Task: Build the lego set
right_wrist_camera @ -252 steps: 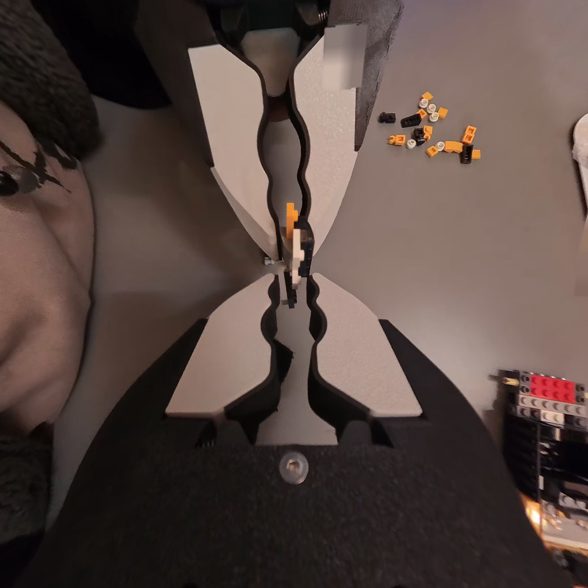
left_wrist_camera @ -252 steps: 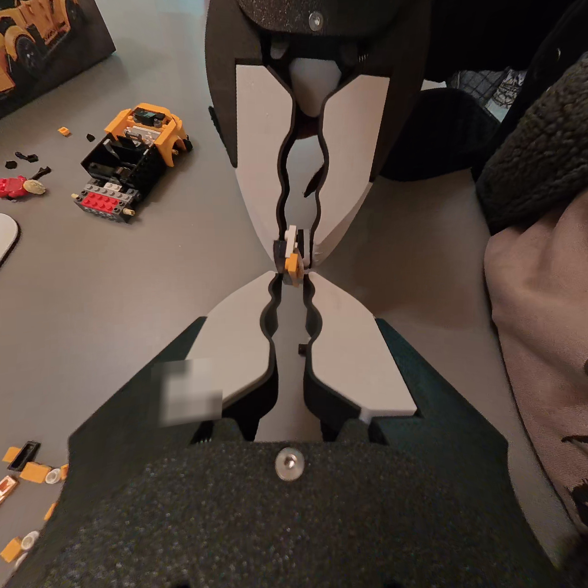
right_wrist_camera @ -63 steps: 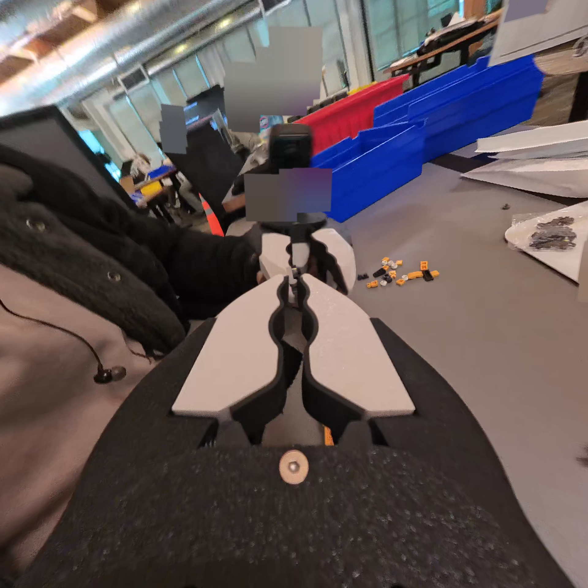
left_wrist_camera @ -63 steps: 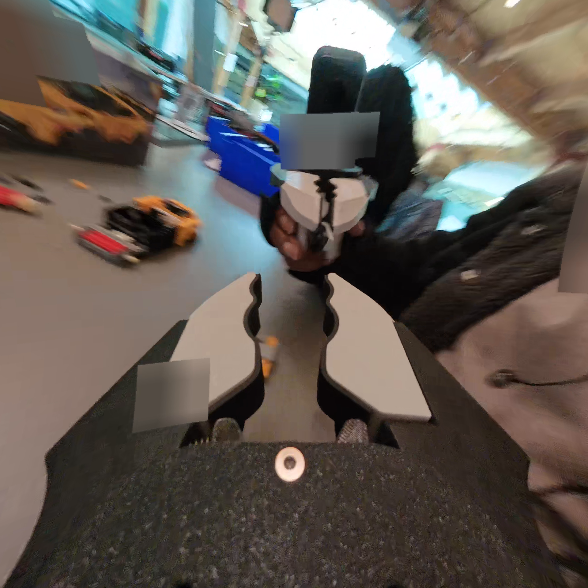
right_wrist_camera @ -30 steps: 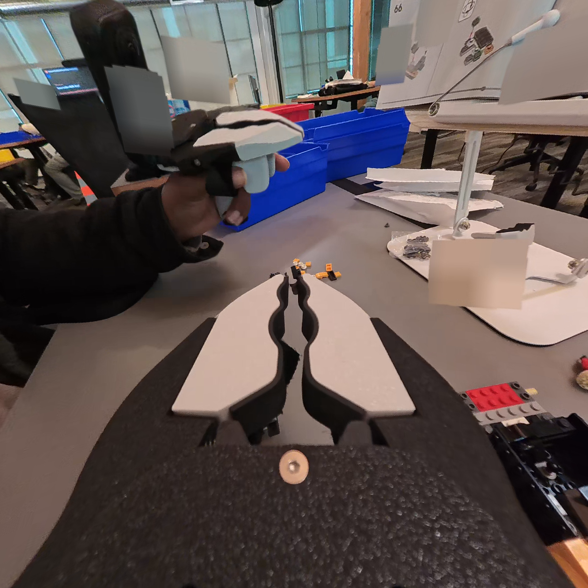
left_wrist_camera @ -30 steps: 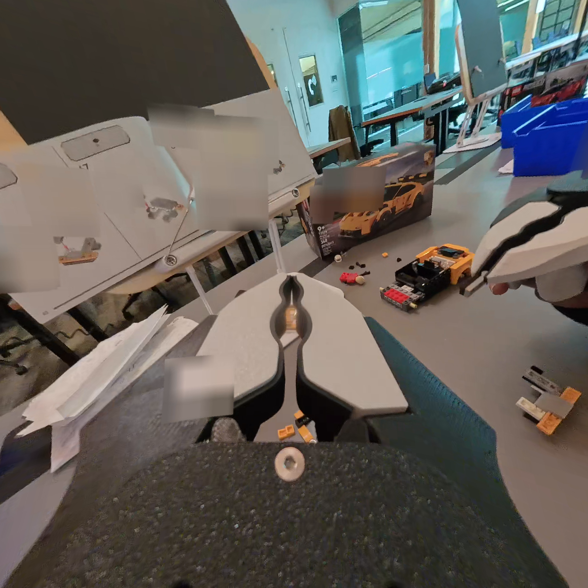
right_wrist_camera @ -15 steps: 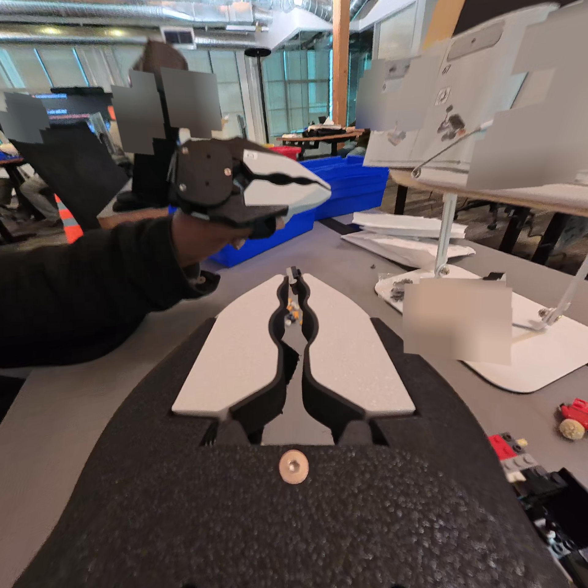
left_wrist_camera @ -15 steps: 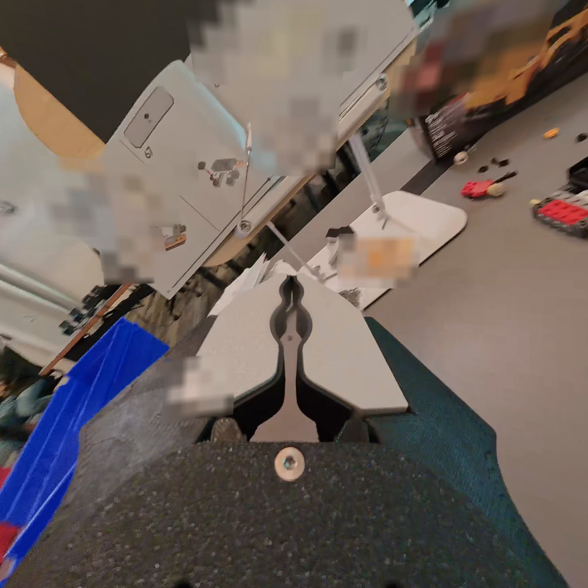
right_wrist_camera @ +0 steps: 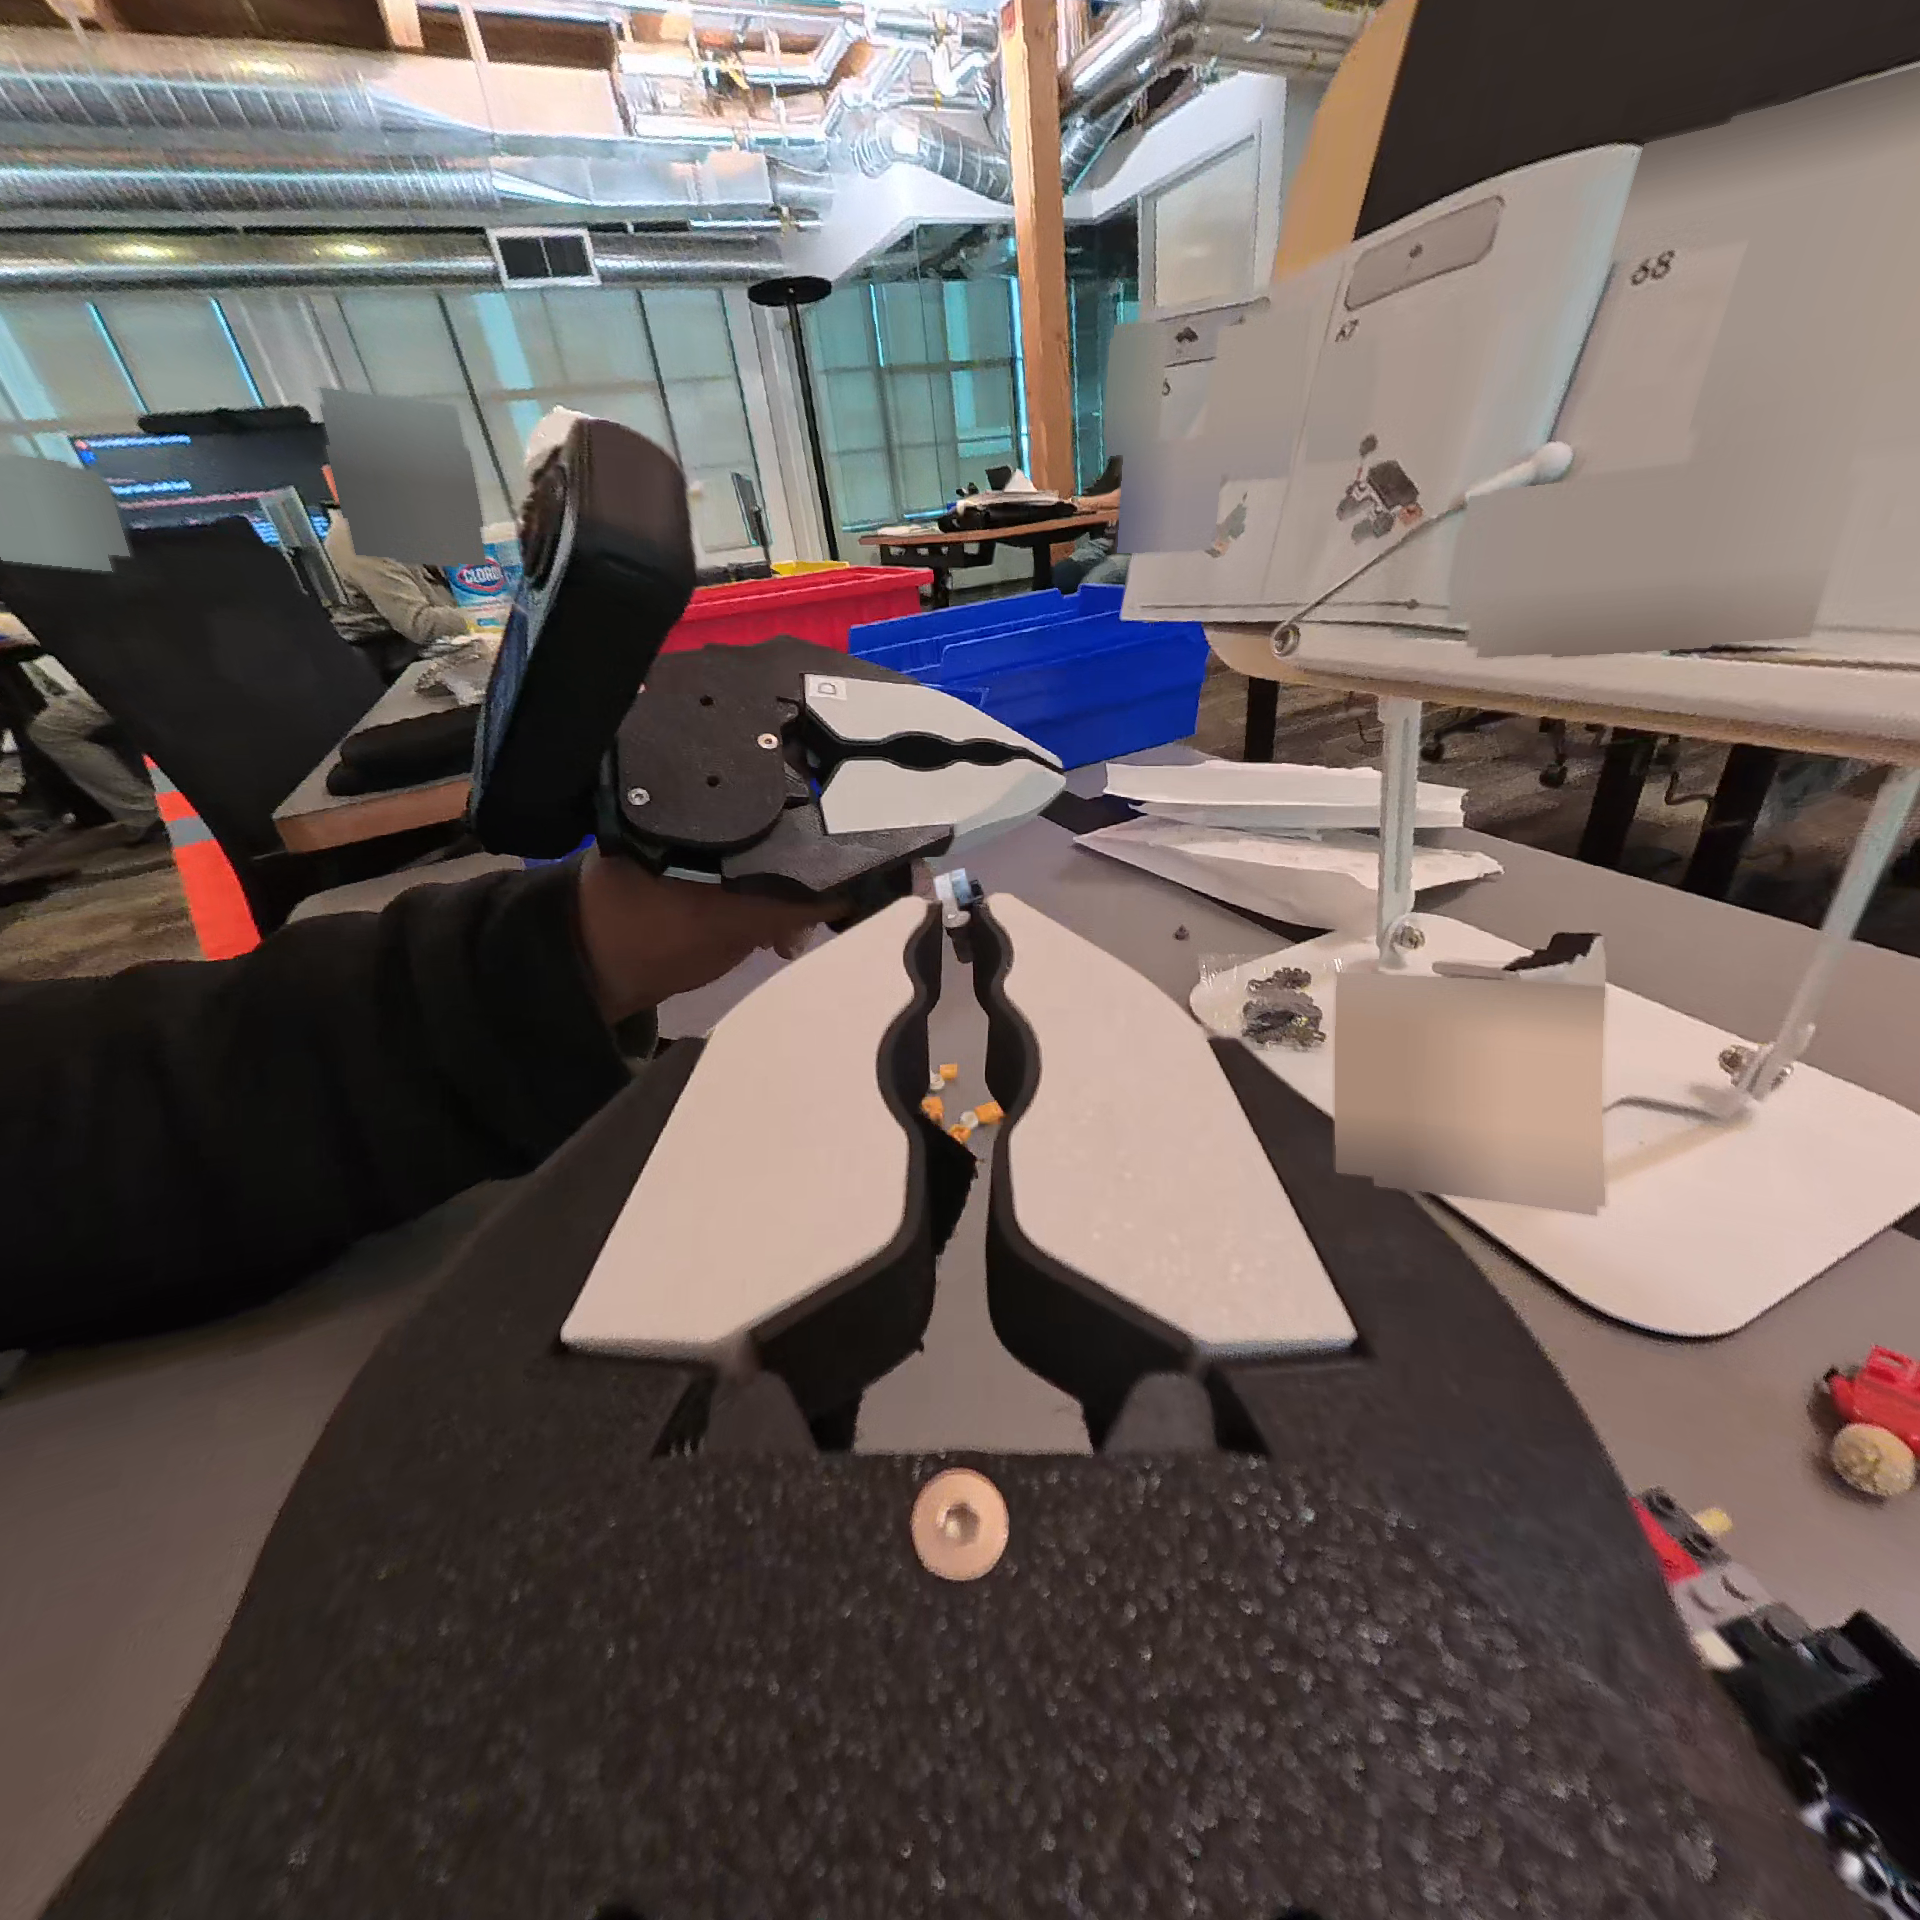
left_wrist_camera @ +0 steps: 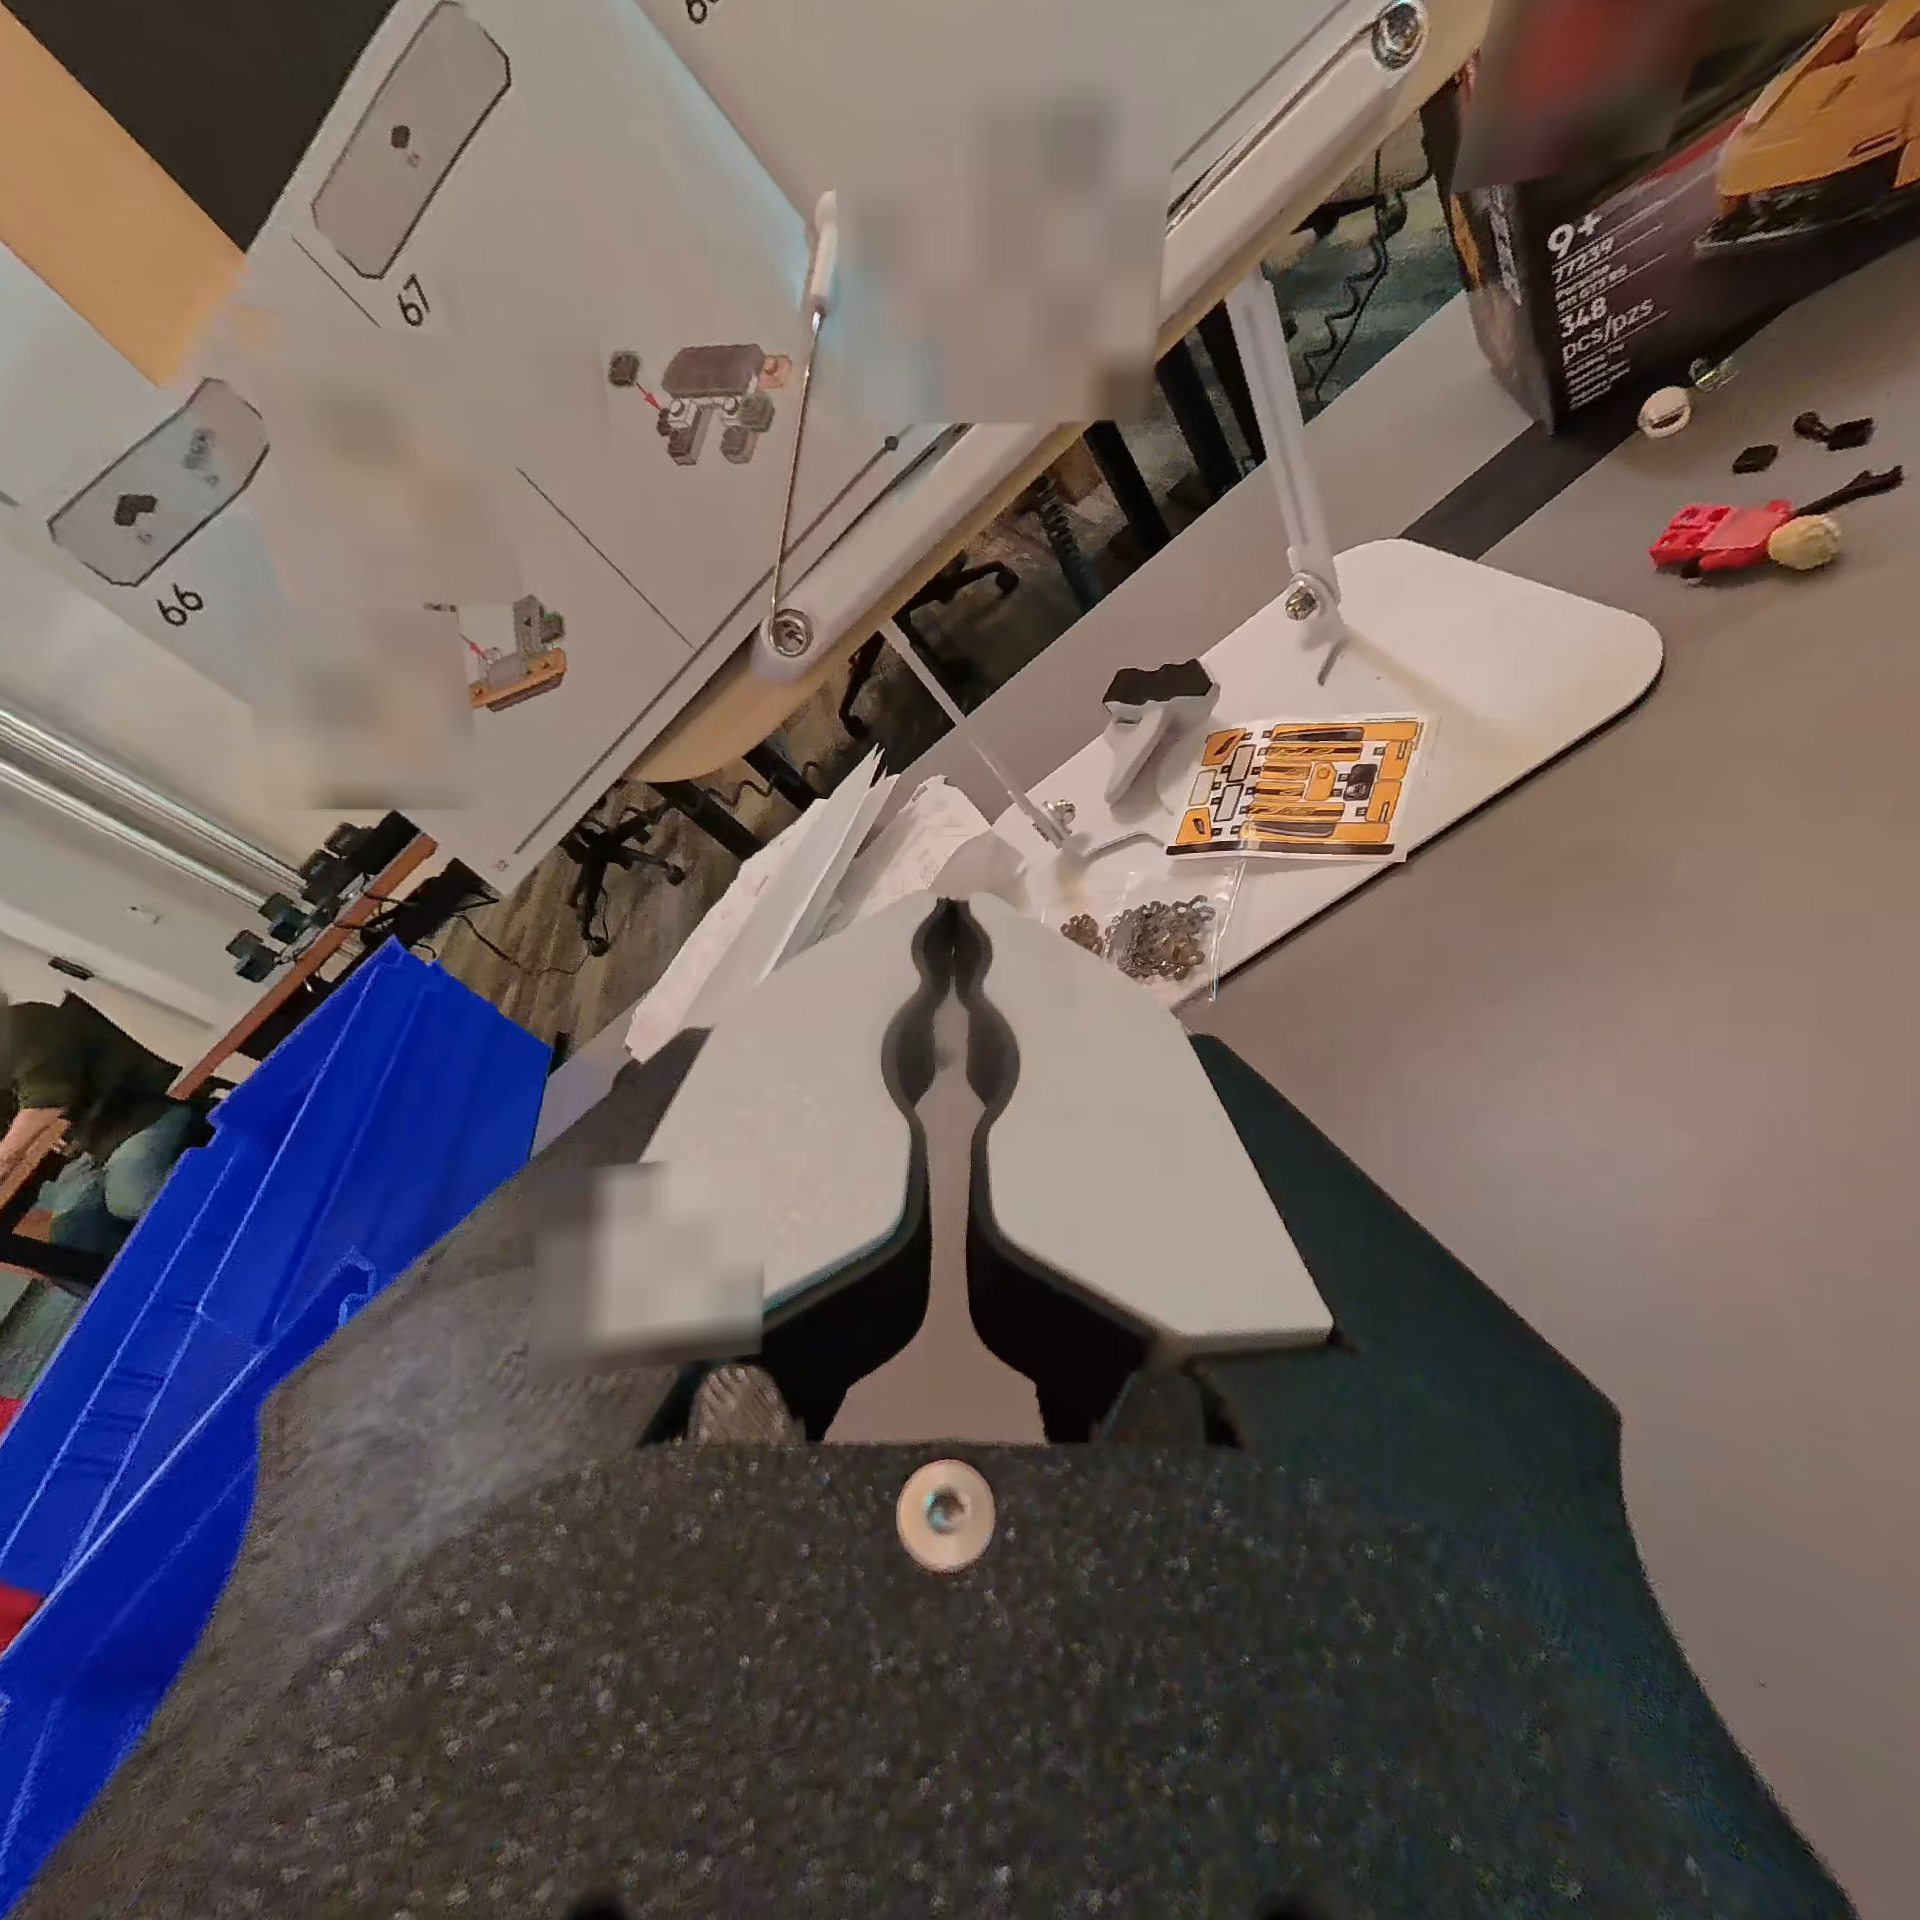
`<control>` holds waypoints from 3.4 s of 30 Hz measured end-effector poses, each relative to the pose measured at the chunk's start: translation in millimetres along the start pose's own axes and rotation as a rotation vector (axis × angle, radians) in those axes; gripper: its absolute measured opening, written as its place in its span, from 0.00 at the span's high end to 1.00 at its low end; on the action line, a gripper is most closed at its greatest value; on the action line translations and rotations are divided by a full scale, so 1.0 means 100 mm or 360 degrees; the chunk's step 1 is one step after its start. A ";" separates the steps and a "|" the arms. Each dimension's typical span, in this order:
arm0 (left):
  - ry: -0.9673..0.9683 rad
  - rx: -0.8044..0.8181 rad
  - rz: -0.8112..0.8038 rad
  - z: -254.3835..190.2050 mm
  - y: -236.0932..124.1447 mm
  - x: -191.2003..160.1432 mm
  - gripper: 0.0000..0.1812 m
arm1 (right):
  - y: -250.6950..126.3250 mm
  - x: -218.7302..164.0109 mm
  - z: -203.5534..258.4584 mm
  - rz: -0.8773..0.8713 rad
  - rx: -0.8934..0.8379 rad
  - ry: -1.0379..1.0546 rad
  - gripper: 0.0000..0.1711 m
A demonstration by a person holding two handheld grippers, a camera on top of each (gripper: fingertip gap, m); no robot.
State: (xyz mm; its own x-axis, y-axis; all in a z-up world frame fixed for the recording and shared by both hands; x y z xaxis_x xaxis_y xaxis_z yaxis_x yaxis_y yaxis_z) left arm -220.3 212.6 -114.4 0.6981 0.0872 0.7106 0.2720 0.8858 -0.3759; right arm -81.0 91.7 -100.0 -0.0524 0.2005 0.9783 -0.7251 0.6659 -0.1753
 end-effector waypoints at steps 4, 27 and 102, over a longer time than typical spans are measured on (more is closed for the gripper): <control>-0.0012 -0.0048 -0.0011 -0.06 0.03 -0.02 0.99 | -0.04 -0.05 -0.04 0.0005 -0.0002 0.0023 0.97; -0.1082 -0.1292 -0.0647 -0.30 -0.10 0.00 0.93 | -0.07 -0.12 0.01 0.0060 -0.0009 -0.0051 0.97; -0.0668 -0.2583 -0.0152 -1.08 -0.58 0.05 0.97 | -0.10 -0.48 0.01 0.0692 0.0466 0.0007 0.93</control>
State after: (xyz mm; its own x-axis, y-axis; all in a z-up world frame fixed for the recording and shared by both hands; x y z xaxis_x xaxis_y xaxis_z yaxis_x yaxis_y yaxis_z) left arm -160.6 112.8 -153.2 0.4997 0.4088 0.7637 0.8418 -0.4369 -0.3170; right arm -72.2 74.4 -145.0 -0.3889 0.4170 0.8215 -0.7986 0.2920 -0.5263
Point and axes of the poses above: each gripper's, where its closed fingertips meet, y out along the fingers, x out of its top, z = x × y across the jaws, the point moved 5 cm from there along -y, back along the fingers, and after that the axes turned 14 degrees about z, right-handed, at the moved point
